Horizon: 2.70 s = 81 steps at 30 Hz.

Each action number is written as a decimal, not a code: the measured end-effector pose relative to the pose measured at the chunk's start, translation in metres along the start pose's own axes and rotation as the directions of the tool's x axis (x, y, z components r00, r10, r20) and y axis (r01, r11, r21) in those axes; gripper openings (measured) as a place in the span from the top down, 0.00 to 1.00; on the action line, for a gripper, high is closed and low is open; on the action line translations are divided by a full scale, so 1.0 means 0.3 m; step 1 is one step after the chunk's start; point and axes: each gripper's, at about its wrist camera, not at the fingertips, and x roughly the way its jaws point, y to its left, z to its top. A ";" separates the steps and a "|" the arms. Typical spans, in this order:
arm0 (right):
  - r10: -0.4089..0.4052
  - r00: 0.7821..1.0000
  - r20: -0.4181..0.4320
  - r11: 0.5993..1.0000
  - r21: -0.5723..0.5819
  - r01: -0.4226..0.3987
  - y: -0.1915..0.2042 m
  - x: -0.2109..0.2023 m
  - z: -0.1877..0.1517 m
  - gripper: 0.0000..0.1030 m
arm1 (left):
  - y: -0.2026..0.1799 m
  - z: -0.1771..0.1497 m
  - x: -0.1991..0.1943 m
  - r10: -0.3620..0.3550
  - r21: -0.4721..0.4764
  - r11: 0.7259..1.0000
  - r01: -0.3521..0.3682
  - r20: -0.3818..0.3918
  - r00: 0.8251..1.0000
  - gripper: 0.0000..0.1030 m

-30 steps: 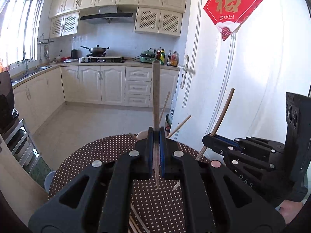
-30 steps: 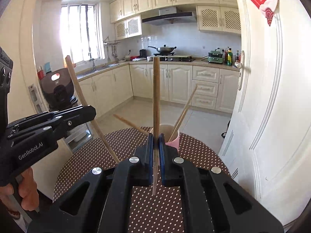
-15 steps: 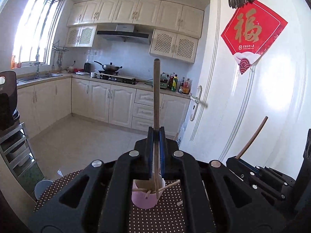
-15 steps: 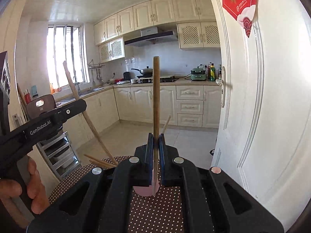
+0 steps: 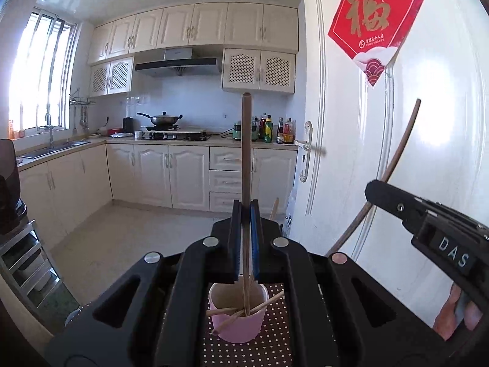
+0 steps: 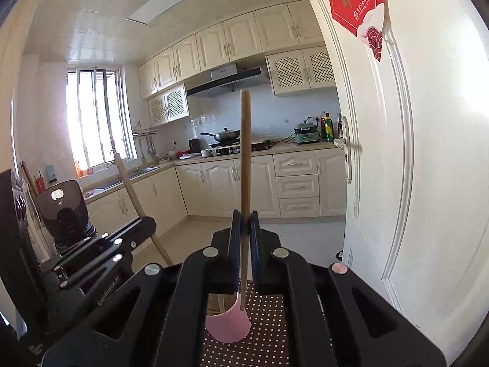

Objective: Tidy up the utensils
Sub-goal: 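Lower both held chopsticks into the pink cup, then open the left tool releasing its chopstick while the right tool opens too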

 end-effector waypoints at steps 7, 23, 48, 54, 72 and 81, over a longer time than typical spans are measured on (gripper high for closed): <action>0.031 1.000 -0.002 0.999 0.010 -0.031 0.014 0.049 0.003 0.96 | -0.009 -0.041 0.029 -0.016 0.041 0.999 0.018 -0.046 0.999 0.94; 0.036 0.998 -0.055 0.999 -0.020 -0.037 0.041 0.111 -0.011 0.96 | 0.000 -0.077 0.018 -0.038 0.059 0.997 0.044 -0.095 0.995 0.94; 0.019 0.984 -0.180 1.000 -0.008 -0.021 0.033 0.176 -0.063 0.96 | 0.054 -0.058 -0.059 -0.027 -0.002 1.000 0.027 -0.093 0.995 0.93; 0.022 0.980 -0.198 1.000 -0.011 -0.024 0.041 0.172 -0.074 0.95 | 0.055 -0.052 -0.064 -0.024 -0.013 1.000 0.023 -0.091 0.996 0.93; 0.010 0.984 -0.179 1.000 -0.021 -0.014 0.055 0.061 -0.035 0.94 | 0.059 -0.019 -0.202 0.002 -0.002 1.000 -0.002 -0.034 0.999 0.40; 0.022 0.985 -0.172 0.999 -0.031 -0.028 0.105 -0.069 -0.034 0.89 | 0.086 -0.017 -0.342 0.024 0.001 1.000 -0.024 -0.041 0.999 0.39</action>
